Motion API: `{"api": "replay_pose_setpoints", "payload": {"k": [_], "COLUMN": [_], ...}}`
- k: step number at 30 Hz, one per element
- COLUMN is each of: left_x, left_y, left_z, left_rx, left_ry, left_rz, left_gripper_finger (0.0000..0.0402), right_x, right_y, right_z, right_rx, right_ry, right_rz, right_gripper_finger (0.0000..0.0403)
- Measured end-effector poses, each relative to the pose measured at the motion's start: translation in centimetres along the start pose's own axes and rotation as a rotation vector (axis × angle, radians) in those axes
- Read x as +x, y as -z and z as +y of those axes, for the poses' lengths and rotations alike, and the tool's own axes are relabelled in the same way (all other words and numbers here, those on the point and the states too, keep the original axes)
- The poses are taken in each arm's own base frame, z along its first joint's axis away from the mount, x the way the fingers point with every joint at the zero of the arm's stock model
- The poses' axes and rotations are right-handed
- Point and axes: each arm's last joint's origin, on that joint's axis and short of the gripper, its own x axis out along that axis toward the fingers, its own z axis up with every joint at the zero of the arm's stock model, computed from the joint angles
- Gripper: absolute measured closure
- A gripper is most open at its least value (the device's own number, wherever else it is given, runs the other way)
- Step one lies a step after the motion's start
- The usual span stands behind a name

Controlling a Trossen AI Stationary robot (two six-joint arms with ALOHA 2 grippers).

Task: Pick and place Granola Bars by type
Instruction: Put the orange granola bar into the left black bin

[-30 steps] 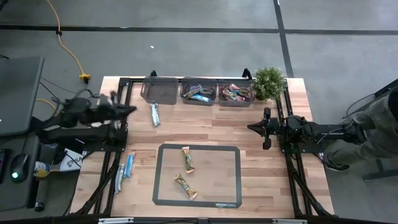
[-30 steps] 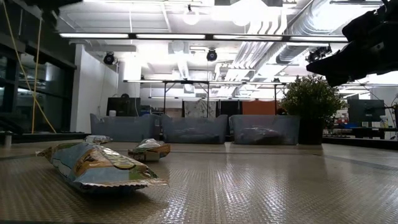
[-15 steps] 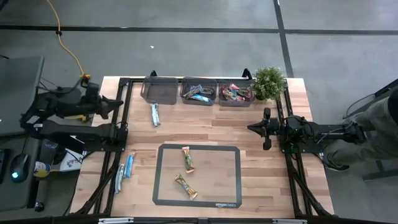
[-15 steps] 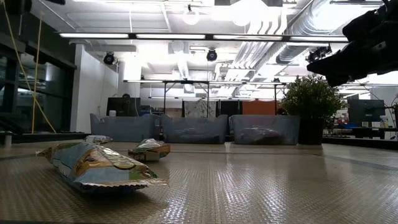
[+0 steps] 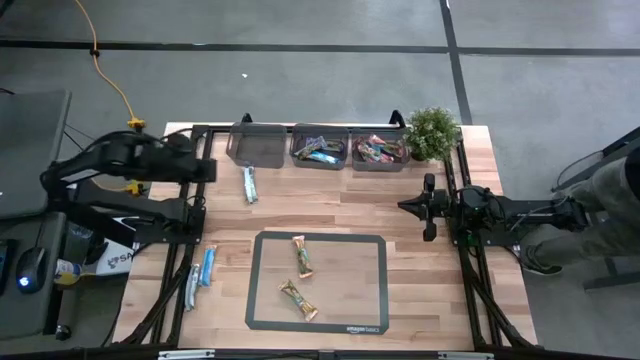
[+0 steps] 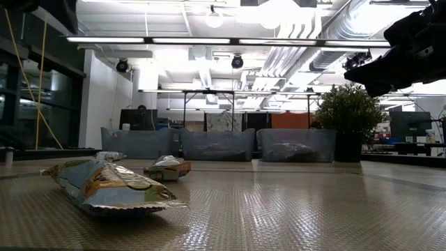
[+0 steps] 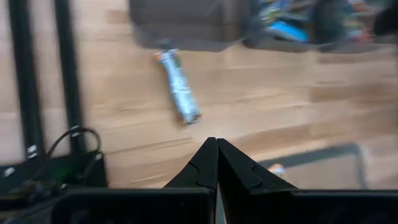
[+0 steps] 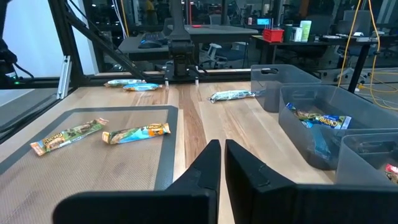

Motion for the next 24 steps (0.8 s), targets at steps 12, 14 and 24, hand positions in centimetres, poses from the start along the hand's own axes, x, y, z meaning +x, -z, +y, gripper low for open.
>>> {"api": "replay_pose_setpoints", "payload": {"k": [12,14,24], "left_x": [6.2,7.3,11.4], "left_y": [1.2,1.5,1.7], "left_z": [-6.1,-7.0,-9.1], "left_rx": [0.05,0.098,0.133], "left_ry": [-0.182,-0.191,-0.302], "left_rz": [0.124,0.168,0.244], "left_gripper_finger": [0.04,0.0393,0.026], "right_x": [0.0,0.0,0.0], "right_y": [0.0,0.0,0.0], "right_z": [0.0,0.0,0.0], "right_rx": [0.0,0.0,0.0], "right_ry": [0.0,-0.001,-0.001], "right_rz": [-0.001,-0.001,-0.002], "right_gripper_finger": [0.0395,0.0397,0.0397]}}
